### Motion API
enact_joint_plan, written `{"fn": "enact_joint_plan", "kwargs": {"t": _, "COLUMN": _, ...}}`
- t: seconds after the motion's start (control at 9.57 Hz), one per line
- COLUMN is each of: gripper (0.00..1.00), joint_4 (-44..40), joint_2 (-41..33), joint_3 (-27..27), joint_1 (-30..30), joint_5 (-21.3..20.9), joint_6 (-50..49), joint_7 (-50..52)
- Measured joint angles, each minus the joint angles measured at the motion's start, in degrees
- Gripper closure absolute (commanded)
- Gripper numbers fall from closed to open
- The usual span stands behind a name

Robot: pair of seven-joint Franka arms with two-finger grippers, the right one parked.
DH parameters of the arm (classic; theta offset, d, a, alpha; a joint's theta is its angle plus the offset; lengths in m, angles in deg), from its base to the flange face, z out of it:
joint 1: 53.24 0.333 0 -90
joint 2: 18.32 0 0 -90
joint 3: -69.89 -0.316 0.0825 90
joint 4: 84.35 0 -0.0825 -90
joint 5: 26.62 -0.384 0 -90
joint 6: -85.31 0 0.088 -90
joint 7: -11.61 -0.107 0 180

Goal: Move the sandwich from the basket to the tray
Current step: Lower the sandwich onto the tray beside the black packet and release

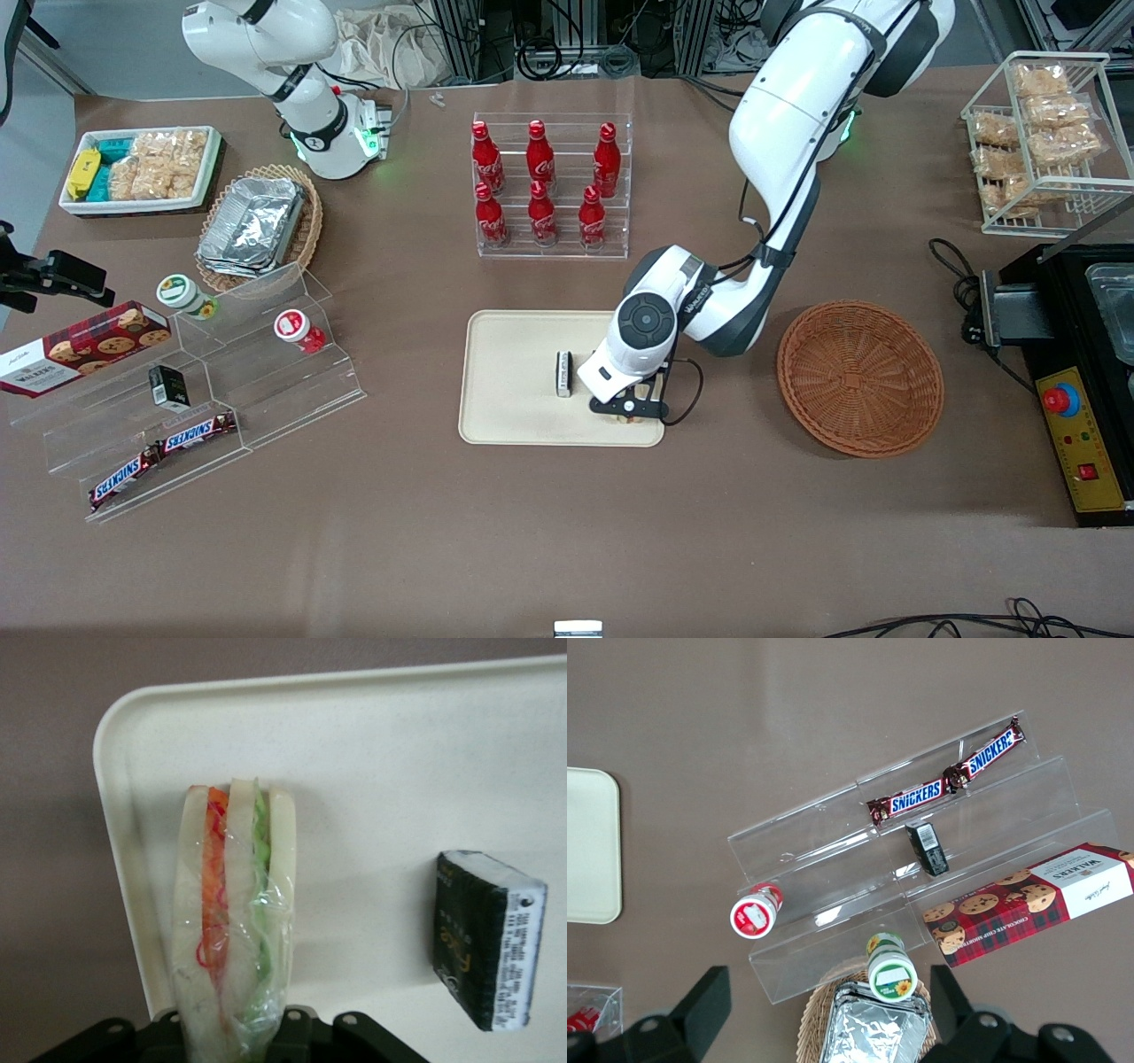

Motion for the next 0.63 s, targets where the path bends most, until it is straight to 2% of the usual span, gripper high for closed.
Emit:
{"fn": "enact_joint_plan", "kwargs": {"t": 0.1, "gripper": 0.01, "joint_4": 0.1, "joint_2": 0.0, "joint_3": -0.1, "joint_1": 0.0, "joint_5": 0.0, "joint_6": -0.1, "joint_7": -0.1}}
{"fn": "enact_joint_plan", "kwargs": {"t": 0.63, "gripper": 0.01, "joint_4": -1.1, "joint_2": -2.2, "joint_3": -0.3, "joint_1": 0.3, "joint_5": 0.0, "joint_6": -1.6, "joint_7": 0.0}}
